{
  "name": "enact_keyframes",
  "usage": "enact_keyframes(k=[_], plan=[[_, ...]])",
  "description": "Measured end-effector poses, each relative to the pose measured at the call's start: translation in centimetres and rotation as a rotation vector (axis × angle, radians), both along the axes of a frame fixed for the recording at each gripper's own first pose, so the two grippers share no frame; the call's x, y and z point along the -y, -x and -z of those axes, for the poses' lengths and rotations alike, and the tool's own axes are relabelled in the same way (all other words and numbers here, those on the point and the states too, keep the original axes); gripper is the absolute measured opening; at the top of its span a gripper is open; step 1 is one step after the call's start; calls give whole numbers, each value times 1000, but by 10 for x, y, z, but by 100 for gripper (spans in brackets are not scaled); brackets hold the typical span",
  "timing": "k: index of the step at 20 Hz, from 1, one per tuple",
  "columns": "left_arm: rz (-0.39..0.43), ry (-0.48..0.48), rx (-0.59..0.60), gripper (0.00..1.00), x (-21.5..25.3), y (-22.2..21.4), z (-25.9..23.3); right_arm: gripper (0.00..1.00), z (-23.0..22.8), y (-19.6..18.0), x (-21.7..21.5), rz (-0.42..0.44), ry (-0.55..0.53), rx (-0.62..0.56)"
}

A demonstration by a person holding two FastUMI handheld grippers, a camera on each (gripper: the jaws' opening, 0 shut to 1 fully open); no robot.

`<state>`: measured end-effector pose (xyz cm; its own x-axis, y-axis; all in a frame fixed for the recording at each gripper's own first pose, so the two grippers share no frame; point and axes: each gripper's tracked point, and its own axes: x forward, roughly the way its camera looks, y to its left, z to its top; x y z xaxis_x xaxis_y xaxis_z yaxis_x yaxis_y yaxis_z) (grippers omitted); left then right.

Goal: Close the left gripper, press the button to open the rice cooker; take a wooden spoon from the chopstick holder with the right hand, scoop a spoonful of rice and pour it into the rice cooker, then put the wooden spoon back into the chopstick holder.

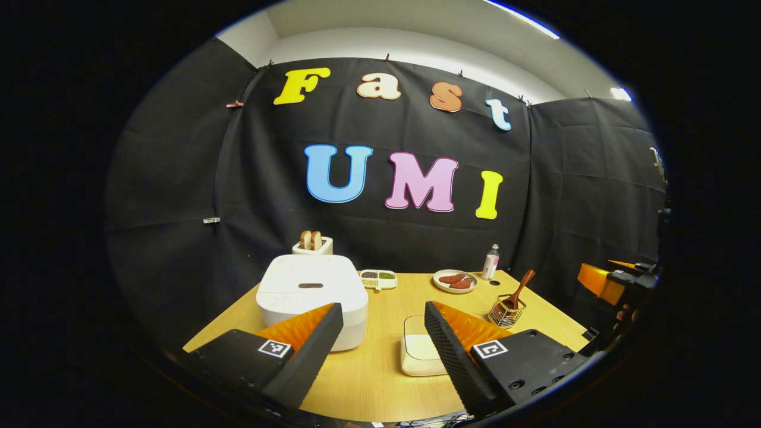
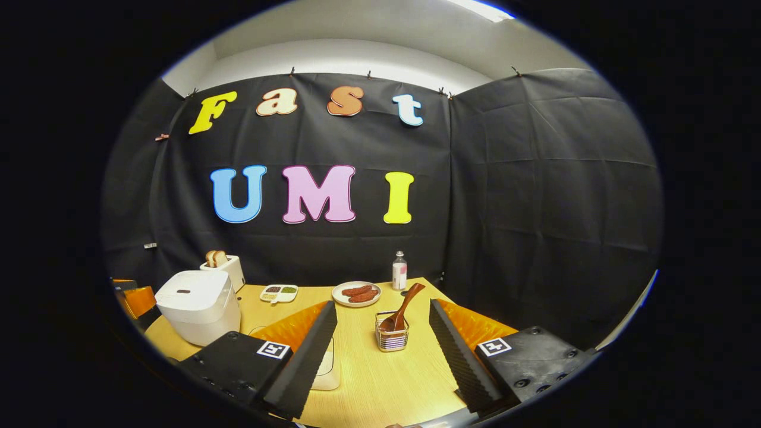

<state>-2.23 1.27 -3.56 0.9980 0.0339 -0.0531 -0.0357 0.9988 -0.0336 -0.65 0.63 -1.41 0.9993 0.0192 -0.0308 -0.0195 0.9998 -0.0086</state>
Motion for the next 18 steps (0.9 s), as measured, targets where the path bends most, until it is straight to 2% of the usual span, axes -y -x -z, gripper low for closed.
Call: enact_keyframes(k=[9,16,17,18], plan=[[-53,-15,0,95,-6,-10,-4,99,-8,-23,6,-26,-12,-2],[-98,-19,19,94,-6,-50,-38,99,-4,-58,21,-44,-21,-46],[-99,-21,16,93,-7,-58,-43,99,-5,-64,23,-45,-18,-43],[-100,-26,18,86,-10,-65,-49,98,-5,-68,24,-46,-12,-42]])
